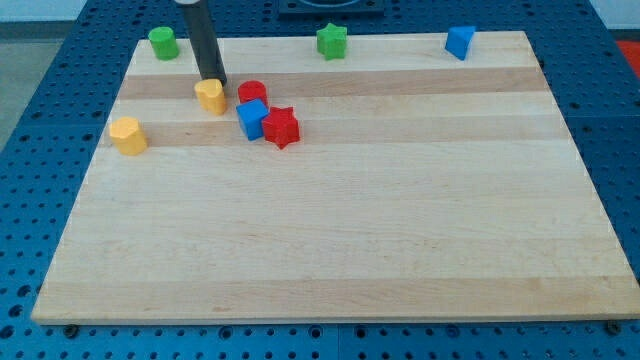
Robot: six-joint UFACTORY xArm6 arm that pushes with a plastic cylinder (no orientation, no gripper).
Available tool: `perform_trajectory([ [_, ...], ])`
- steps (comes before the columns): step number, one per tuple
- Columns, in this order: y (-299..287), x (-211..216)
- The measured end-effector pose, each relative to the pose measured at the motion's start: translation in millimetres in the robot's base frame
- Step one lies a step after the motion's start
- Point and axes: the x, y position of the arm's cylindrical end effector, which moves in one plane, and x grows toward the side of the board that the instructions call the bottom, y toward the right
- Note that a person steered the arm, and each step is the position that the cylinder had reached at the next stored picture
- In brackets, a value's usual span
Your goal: Move the yellow heart to the bottom left of the board
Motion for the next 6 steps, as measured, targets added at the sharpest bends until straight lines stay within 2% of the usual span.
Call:
perform_trajectory([
  [6,1.0,202.4],
])
